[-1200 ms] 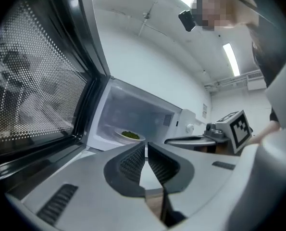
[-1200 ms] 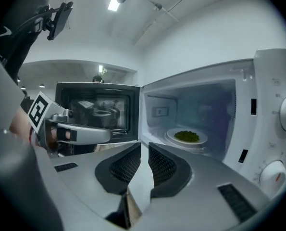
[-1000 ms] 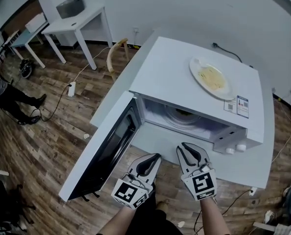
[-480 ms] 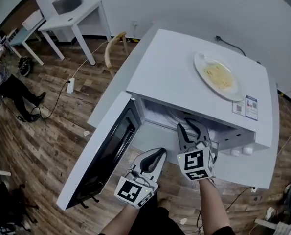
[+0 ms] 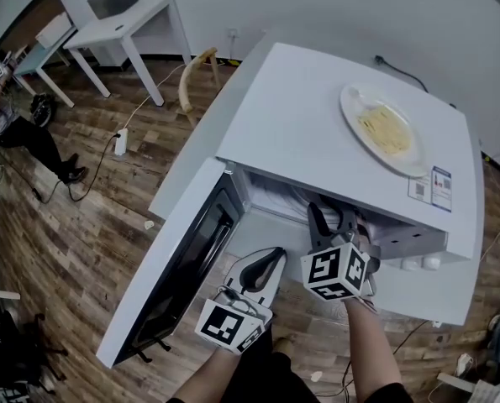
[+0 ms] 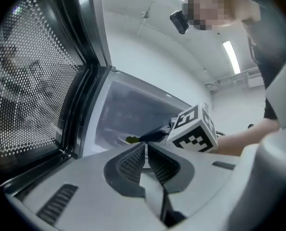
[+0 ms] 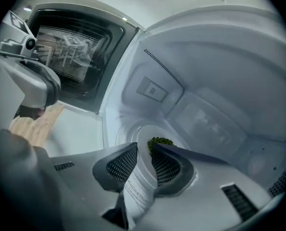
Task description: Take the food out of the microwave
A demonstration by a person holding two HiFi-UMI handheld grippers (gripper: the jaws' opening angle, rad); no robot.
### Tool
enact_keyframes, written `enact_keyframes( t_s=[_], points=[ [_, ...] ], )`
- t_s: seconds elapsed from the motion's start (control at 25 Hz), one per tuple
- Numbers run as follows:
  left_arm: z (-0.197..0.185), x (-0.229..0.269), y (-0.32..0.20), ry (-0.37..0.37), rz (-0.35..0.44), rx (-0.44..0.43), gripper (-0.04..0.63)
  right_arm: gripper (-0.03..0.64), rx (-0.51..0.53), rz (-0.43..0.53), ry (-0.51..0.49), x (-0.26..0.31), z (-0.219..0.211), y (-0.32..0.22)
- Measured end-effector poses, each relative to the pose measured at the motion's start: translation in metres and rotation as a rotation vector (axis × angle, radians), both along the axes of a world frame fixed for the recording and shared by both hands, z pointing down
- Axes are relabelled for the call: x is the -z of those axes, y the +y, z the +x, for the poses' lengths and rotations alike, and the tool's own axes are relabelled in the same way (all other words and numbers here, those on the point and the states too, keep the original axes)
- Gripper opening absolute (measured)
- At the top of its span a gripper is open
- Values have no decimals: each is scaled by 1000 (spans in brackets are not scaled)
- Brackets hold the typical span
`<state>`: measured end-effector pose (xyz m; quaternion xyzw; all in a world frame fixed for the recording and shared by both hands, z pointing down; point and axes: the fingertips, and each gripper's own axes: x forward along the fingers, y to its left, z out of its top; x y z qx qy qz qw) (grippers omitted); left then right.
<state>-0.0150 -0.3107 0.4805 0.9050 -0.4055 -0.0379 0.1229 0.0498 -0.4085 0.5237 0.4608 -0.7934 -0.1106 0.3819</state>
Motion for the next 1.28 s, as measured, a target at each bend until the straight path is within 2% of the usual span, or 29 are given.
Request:
enact_keyframes(
  t_s=[0.2, 0.48, 0.84, 1.04, 1.2, 1.28],
  points=[
    [1, 1, -3, 9, -3, -1, 25, 63, 10, -14, -41, -2, 0, -2],
    [2, -4, -3, -5, -17, 6, 25, 52, 47, 10, -53, 1, -4, 21],
    [21, -22, -3, -12, -128, -44, 26, 54, 72, 24, -139, 7, -8, 61],
    [31, -23, -5, -17, -131, -58, 26, 55, 77, 20, -185, 7, -10, 72],
    [33, -25, -4, -13, -139, -62, 26, 55, 36, 57, -250, 17, -4, 79],
    [33, -26, -4, -11, -143, -63, 26, 56, -26, 64, -357, 25, 4, 83]
  ],
)
